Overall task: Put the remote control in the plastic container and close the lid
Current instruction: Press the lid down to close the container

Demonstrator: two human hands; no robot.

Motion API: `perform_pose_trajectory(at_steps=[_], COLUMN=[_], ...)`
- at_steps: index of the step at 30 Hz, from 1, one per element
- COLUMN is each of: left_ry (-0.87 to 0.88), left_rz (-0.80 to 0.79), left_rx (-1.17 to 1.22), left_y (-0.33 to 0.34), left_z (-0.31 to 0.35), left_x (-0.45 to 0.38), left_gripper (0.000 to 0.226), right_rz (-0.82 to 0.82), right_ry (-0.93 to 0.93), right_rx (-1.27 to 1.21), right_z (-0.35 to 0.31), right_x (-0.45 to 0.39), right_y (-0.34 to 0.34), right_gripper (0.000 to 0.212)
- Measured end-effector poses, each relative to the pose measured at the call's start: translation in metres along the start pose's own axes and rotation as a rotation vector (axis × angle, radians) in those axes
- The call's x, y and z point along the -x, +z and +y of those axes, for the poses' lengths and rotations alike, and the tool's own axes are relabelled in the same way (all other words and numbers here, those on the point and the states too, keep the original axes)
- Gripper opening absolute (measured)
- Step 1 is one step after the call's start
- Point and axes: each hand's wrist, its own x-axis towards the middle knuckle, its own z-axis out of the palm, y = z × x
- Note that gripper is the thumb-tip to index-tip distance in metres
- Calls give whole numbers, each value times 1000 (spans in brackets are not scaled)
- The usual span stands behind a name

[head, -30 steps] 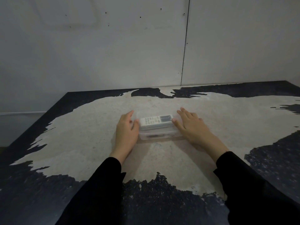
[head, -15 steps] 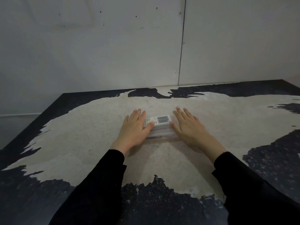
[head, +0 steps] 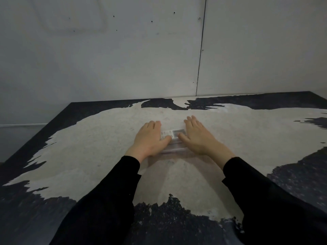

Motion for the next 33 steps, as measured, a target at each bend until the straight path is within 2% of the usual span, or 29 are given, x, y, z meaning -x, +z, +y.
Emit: perform_pose_trajectory(at_steps=[3,6,9,14,16,18,19,20,21,23,25,27,29,33], left_ry=[2,68,131,160,156,101,91,99,118,159,227,269,293,366], left_rz=[23,-52,-85,14,41,144,203,242,257,308,396,457,458,357], left_rx=[22,-58,-122,-74,103,538,694,738,709,603,409,201,93,162], left_y=[4,12,17,16,18,19,20,20,20,19,16,11,10,6], left_z=[7,3,-3,-6,-9,-11,-11,-10,-9,-7,-4,3,6,-1], left_x=[-4,-5,-10,-14,-14,-8,-5,-3,0,4,8,16,25,45], left_gripper=[50,65,68,88,81,53,40,32,25,19,27,33,32,15], right_rz=[34,60,64,27,63,80,84,100,147,342,524,505,453,258], right_ry=[-81,-96,-129,-104,-93,-92,-94,-94,-98,-172,-256,-244,-257,-432], right_rx=[-13,-16,27,7,23,3,-22,-66,-124,-181,-69,42,96,246], right_z=[3,3,4,1,0,-2,-2,-1,-1,-4,-6,-12,-14,-4], right_x=[3,3,-1,-15,-15,-13,-13,-12,-9,-2,7,13,14,33], right_y=[3,5,2,-2,1,3,3,2,0,0,2,-2,-5,-9], right_gripper=[75,82,85,62,70,79,80,79,74,50,32,34,36,41])
